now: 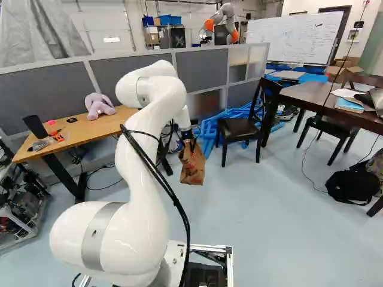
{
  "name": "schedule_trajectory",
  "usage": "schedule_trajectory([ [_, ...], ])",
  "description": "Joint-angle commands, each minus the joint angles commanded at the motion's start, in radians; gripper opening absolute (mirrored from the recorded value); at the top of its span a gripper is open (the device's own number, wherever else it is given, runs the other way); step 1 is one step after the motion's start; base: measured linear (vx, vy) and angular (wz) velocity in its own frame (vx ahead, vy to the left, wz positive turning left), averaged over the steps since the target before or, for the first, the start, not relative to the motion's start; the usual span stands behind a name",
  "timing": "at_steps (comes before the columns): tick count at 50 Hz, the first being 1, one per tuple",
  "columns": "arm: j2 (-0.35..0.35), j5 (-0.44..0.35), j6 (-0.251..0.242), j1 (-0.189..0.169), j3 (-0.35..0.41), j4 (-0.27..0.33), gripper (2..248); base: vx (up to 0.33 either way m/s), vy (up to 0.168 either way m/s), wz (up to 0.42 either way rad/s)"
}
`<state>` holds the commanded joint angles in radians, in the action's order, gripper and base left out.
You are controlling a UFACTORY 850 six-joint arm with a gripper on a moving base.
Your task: Pick up the bag on the ground and place it on the table
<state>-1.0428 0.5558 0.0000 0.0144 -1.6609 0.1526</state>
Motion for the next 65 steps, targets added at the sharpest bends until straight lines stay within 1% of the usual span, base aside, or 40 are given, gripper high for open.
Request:
schedule_trajectory([
  [22,0.053,0.07,0.0,0.0,0.009,-0.019,21,0.0,0.0,0.0],
  [50,0.132,0.158,0.0,0.0,0.04,-0.043,21,0.0,0.0,0.0],
  [65,0.18,0.168,0.0,-0.001,0.064,-0.046,21,0.0,0.0,0.0],
])
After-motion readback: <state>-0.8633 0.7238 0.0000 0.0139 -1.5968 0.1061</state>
